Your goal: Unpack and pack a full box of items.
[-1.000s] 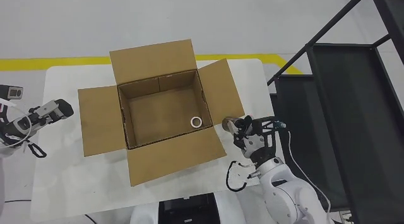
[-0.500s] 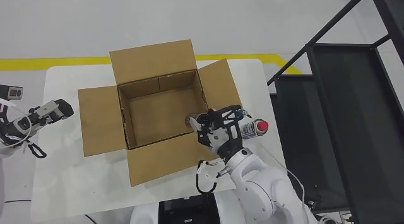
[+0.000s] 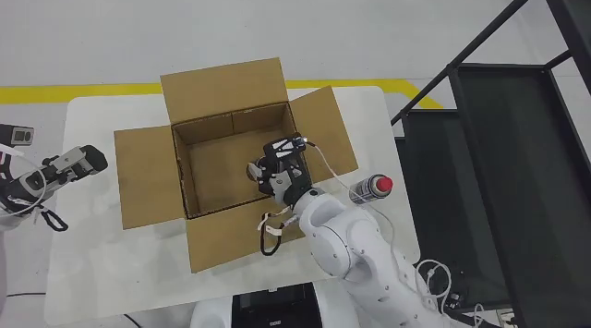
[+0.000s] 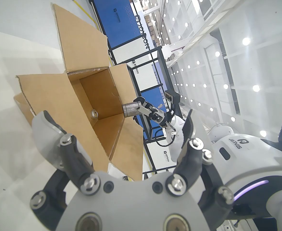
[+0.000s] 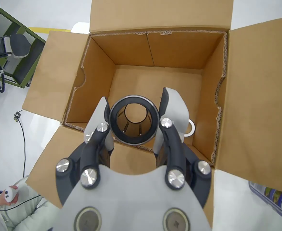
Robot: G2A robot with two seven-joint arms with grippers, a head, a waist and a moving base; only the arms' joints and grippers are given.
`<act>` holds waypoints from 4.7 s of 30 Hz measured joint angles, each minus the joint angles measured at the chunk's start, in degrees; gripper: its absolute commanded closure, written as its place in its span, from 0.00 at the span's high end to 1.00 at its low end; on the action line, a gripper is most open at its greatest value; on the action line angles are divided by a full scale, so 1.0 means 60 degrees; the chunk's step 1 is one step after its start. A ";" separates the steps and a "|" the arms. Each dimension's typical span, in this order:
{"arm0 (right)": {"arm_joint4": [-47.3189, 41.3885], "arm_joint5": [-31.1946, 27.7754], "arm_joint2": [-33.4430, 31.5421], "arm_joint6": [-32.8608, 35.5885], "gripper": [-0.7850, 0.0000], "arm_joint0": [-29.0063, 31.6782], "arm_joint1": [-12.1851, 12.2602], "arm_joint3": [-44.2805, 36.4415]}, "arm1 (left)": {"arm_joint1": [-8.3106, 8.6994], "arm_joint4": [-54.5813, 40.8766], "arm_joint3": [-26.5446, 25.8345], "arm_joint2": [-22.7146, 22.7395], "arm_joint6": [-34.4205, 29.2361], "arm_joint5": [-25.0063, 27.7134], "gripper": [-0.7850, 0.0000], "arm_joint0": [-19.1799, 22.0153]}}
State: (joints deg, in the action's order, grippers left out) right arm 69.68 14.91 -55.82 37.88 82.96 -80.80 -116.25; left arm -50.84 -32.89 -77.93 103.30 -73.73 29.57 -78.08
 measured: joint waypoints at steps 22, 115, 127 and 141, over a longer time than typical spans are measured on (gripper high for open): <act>-0.0146 -0.0167 -0.0013 -0.0089 0.00 -0.0201 -0.0021 0.0290 | 0.0000 0.0000 0.0000 0.0000 0.0000 0.0000 1.00 0.0000; 0.0792 -0.5165 -0.2645 -0.1427 1.00 0.0530 -0.0227 -0.0674 | 0.0000 0.0000 0.0000 0.0000 0.0000 0.0000 1.00 0.0000; 0.1436 -0.5222 -0.4262 -0.4168 1.00 0.4589 0.0126 -0.1843 | 0.0000 0.0000 0.0000 0.0000 0.0000 0.0000 1.00 0.0000; 0.1406 -0.5184 -0.4461 -0.5068 1.00 0.5089 0.0160 -0.1748 | 0.0000 0.0000 0.0000 0.0000 0.0000 0.0000 1.00 0.0000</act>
State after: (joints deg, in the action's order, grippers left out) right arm 78.12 -16.19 -82.59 7.47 113.49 -79.84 -126.74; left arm -50.84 -32.89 -77.93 103.30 -73.73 29.57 -78.08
